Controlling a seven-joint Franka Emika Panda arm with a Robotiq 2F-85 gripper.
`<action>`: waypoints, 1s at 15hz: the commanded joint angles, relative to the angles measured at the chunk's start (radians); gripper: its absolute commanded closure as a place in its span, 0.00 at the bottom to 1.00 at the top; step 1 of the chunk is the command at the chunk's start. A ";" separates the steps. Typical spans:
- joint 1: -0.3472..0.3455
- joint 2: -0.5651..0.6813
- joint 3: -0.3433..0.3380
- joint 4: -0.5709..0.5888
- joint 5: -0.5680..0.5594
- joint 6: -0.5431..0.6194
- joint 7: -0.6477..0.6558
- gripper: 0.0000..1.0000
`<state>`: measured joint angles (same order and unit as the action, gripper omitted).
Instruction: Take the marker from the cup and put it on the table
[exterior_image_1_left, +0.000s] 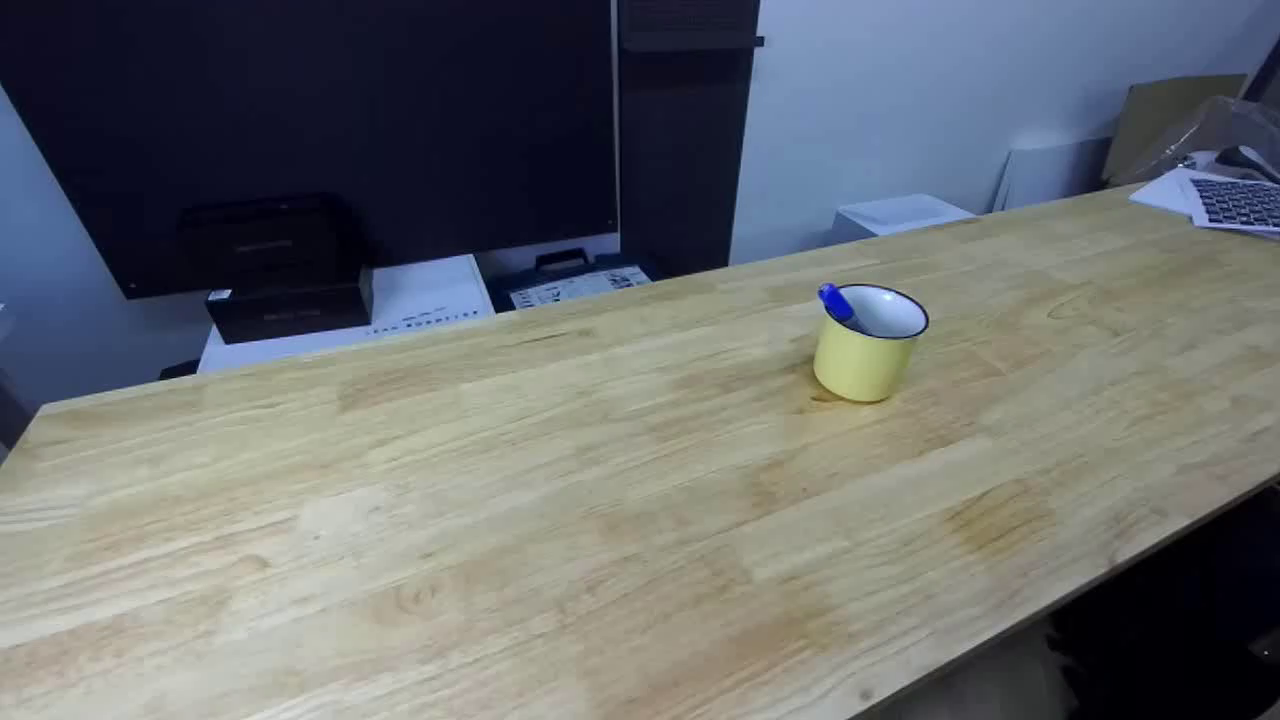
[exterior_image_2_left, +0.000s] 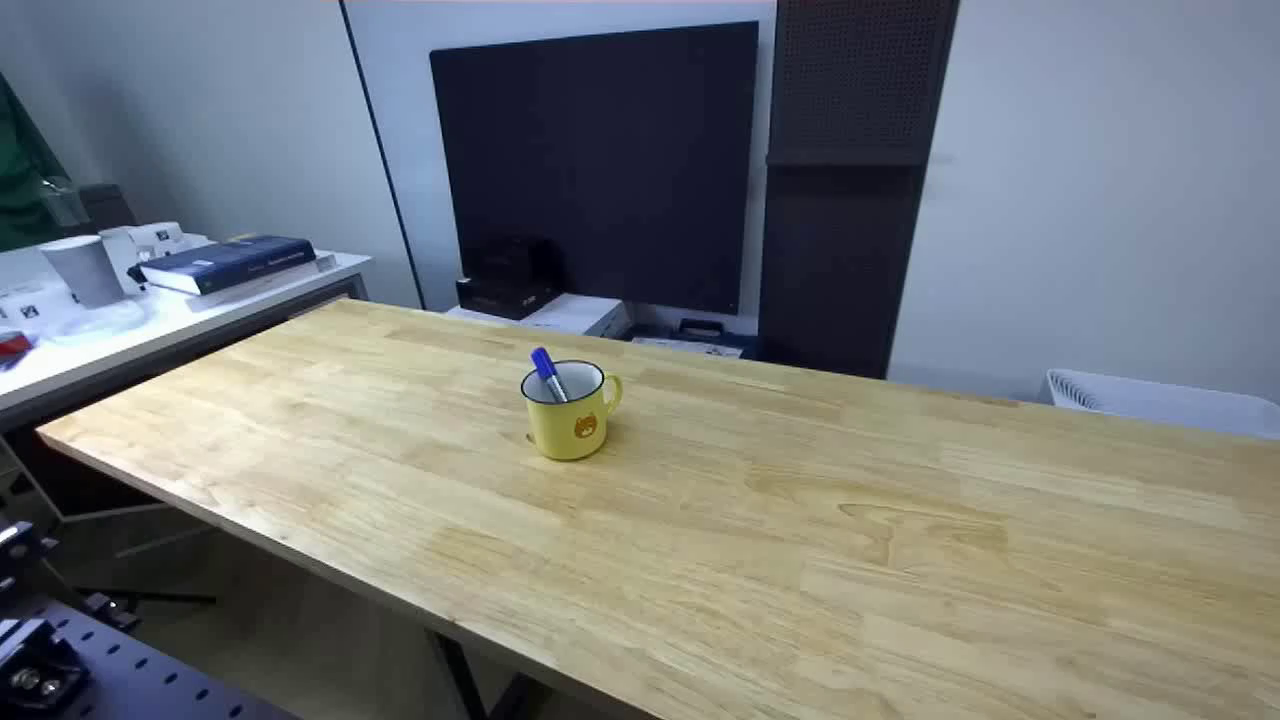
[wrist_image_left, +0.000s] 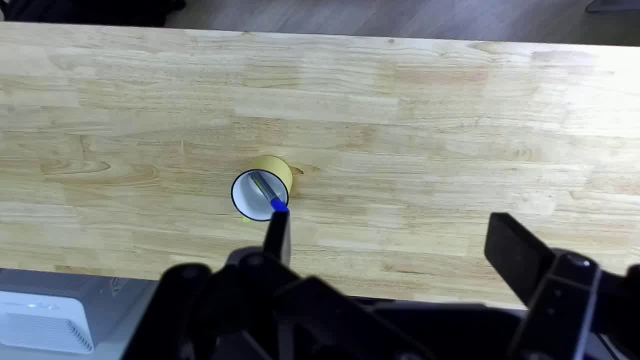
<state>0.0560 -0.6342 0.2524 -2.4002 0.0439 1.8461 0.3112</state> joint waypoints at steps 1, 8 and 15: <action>0.013 0.003 -0.010 0.003 -0.007 -0.002 0.006 0.00; 0.013 0.002 -0.010 0.003 -0.007 -0.001 0.006 0.00; 0.009 -0.006 -0.024 -0.016 0.007 0.007 0.011 0.00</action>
<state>0.0560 -0.6350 0.2525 -2.4001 0.0439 1.8473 0.3112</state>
